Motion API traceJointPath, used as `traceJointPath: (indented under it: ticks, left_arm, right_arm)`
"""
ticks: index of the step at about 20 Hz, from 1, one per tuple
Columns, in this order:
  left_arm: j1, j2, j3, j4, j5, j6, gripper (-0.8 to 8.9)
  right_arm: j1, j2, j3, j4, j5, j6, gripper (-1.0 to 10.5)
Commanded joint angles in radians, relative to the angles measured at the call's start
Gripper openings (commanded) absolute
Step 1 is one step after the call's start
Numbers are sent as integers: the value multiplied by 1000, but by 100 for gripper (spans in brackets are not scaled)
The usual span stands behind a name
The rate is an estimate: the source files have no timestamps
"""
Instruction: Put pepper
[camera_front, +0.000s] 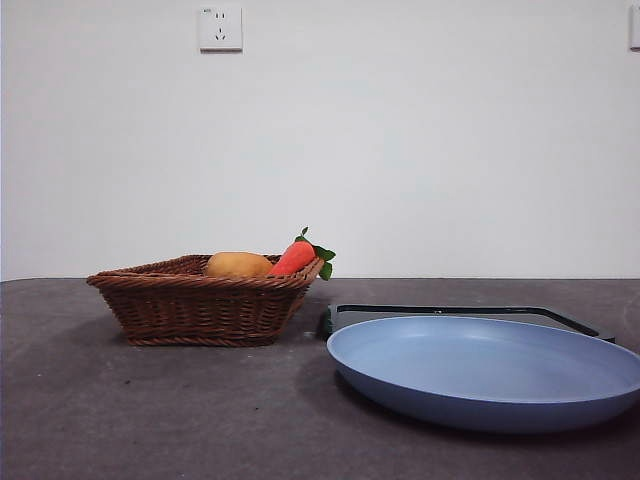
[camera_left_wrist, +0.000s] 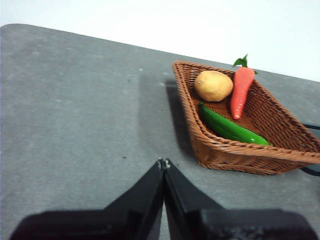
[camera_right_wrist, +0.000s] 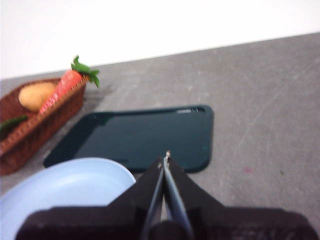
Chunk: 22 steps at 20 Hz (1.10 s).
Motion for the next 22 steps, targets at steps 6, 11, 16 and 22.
traceJointPath:
  ticks: [6, 11, 16, 22]
  left_arm:
    - [2, -2, 25, 76, 58, -176, 6]
    - [2, 44, 114, 45, 105, -191, 6]
    - [2, 154, 244, -6, 111, -185, 6]
    - [2, 316, 401, -84, 215, -99, 6]
  right_arm:
    - [2, -2, 11, 72, -3, 317, 5]
    - [2, 37, 79, 72, -23, 360, 5]
    - [2, 153, 195, 53, -58, 349, 5]
    - [3, 355, 405, -90, -189, 274, 5]
